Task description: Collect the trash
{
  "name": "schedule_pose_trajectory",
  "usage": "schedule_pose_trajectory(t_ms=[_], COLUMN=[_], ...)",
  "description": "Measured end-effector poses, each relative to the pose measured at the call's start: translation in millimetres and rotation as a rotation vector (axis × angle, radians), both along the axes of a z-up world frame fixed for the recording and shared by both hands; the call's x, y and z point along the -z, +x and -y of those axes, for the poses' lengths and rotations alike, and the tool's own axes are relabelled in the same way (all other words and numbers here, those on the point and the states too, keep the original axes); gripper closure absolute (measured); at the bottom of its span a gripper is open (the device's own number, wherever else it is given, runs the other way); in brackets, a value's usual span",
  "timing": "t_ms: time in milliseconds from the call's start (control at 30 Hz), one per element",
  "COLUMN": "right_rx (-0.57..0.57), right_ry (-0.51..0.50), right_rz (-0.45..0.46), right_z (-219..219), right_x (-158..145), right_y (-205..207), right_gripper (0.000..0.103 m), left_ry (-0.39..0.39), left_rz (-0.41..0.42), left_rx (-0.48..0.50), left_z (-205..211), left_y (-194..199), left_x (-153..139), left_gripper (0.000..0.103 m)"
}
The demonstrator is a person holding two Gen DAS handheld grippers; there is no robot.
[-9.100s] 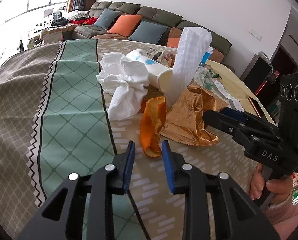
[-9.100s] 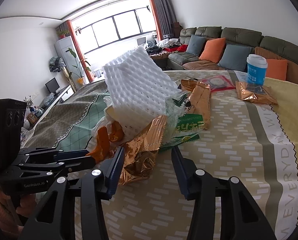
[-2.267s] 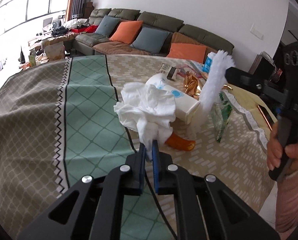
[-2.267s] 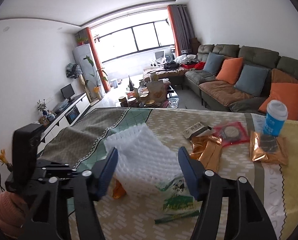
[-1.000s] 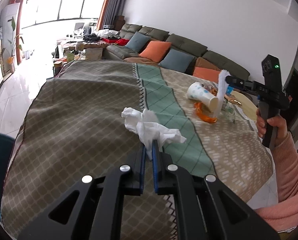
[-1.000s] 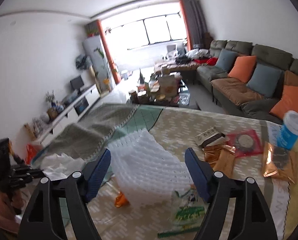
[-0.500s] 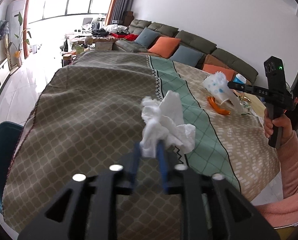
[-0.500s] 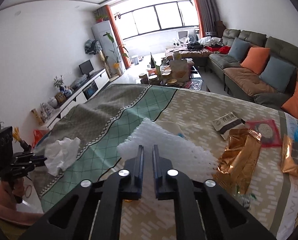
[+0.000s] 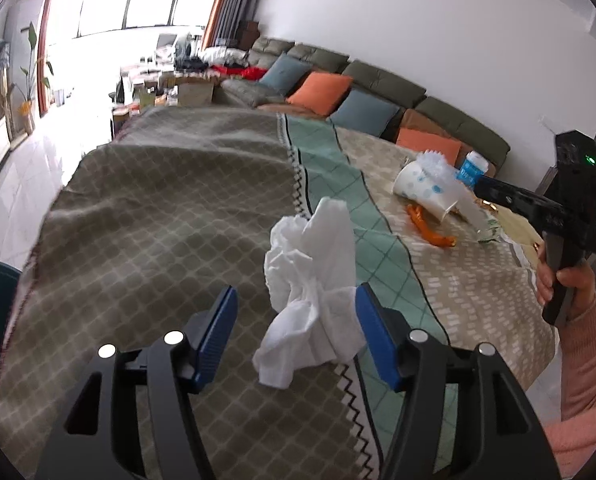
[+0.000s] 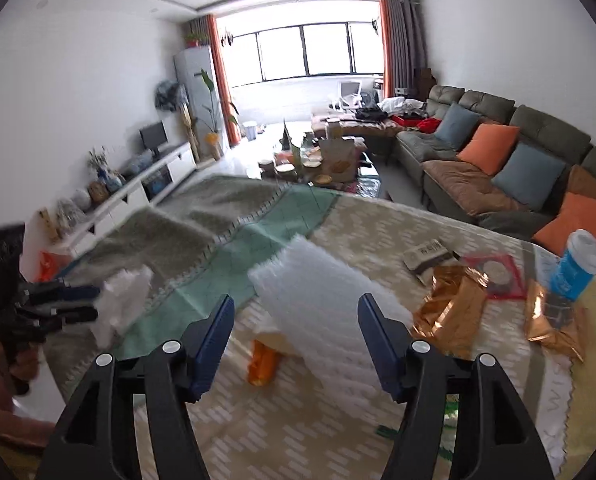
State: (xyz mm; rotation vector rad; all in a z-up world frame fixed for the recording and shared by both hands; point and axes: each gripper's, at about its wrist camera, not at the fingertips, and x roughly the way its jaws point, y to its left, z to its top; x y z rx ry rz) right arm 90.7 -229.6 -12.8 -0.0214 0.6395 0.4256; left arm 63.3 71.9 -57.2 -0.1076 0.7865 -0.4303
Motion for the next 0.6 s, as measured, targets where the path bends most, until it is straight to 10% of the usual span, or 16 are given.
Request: schedule_pose_trajectory(t_ms=[200, 300, 400, 600], right_rx=[0.037, 0.056, 0.058, 0.074], right_ry=[-0.166, -0.219, -0.199, -0.138], right_rz=[0.007, -0.003, -0.014, 0.033], right_z=[-4.4, -6.5, -3.6, 2.2], right_x=[19.0, 26.9, 28.9, 10.3], right_y=[-9.8, -5.8, -4.1, -15.8], right_gripper=[0.04, 0.061, 0.092, 0.092], left_ry=[0.001, -0.012, -0.012, -0.024], left_rz=[-0.058, -0.064, -0.058, -0.02], left_rx=[-0.001, -0.004, -0.006, -0.011], left_z=[3.0, 0.0, -1.5, -8.0], left_y=[7.1, 5.6, 2.1, -8.9], left_x=[13.7, 13.6, 12.5, 3.1], left_gripper=[0.078, 0.088, 0.091, 0.093])
